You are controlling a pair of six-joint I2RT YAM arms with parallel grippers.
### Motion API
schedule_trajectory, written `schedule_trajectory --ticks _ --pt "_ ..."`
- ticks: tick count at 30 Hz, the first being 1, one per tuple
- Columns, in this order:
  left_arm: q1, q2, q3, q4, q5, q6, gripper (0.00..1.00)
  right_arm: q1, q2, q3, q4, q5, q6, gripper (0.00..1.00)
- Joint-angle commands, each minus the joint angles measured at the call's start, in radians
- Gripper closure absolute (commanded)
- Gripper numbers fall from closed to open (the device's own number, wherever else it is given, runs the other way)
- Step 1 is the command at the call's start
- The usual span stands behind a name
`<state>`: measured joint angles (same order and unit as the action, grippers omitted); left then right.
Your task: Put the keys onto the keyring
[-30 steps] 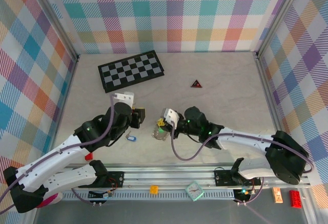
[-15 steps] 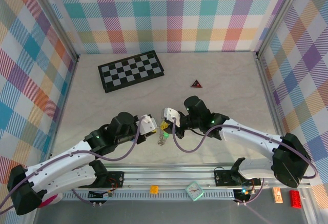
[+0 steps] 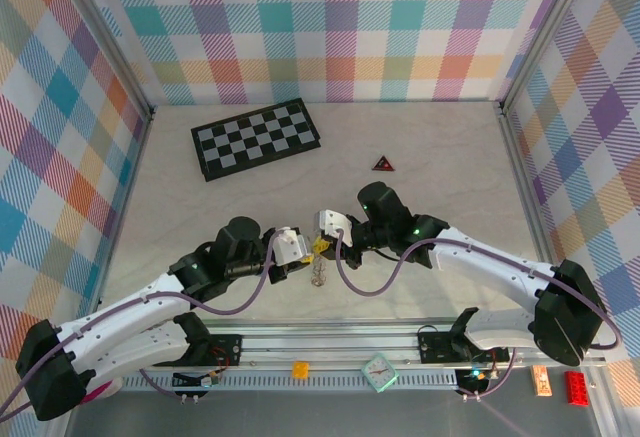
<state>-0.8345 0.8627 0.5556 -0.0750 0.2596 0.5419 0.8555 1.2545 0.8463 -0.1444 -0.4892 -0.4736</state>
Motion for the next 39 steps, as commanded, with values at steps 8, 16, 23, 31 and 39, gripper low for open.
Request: schedule_trajectory --ticks 8,16,23,31,39 --pt "0.015 0.027 -0.013 0.066 0.077 -0.052 1.00 -0.003 -0.024 -0.029 0.102 -0.054 0.046 0.86" --pt "0.016 -0.022 -0.103 0.243 0.070 -0.171 1.00 -0.032 -0.181 -0.200 0.173 0.116 0.134 0.56" --pt "0.016 -0.020 -0.135 0.322 0.084 -0.220 1.00 -0.030 -0.157 -0.204 0.195 0.056 0.161 0.60" --pt "0.016 -0.033 -0.148 0.322 0.087 -0.226 1.00 -0.030 -0.129 -0.182 0.206 0.042 0.144 0.75" --pt "0.015 -0.030 -0.148 0.324 0.093 -0.222 1.00 -0.030 -0.152 -0.181 0.194 0.052 0.127 0.74"
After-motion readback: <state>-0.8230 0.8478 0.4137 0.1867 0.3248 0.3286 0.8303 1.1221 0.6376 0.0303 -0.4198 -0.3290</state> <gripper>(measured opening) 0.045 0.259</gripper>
